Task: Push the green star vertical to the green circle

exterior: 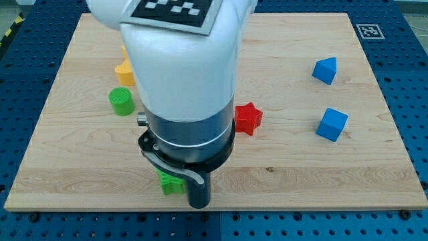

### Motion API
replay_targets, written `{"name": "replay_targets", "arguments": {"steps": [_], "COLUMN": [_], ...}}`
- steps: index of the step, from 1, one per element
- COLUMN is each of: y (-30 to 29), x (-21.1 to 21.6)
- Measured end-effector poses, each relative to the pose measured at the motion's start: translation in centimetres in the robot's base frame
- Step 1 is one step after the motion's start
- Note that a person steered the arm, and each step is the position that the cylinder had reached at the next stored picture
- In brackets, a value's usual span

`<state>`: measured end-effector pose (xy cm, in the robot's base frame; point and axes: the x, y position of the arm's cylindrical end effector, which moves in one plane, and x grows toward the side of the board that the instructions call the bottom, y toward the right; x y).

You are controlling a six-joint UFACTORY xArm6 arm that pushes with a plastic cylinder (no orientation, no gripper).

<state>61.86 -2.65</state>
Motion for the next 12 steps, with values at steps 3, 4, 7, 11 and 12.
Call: {"name": "replay_targets", "arguments": {"steps": [3, 4, 7, 11, 12], "y": [-3.4, -3.8, 0.2, -1.3, -1.3], "x": [-1.0, -1.0, 0.0, -7.5, -7.8]}}
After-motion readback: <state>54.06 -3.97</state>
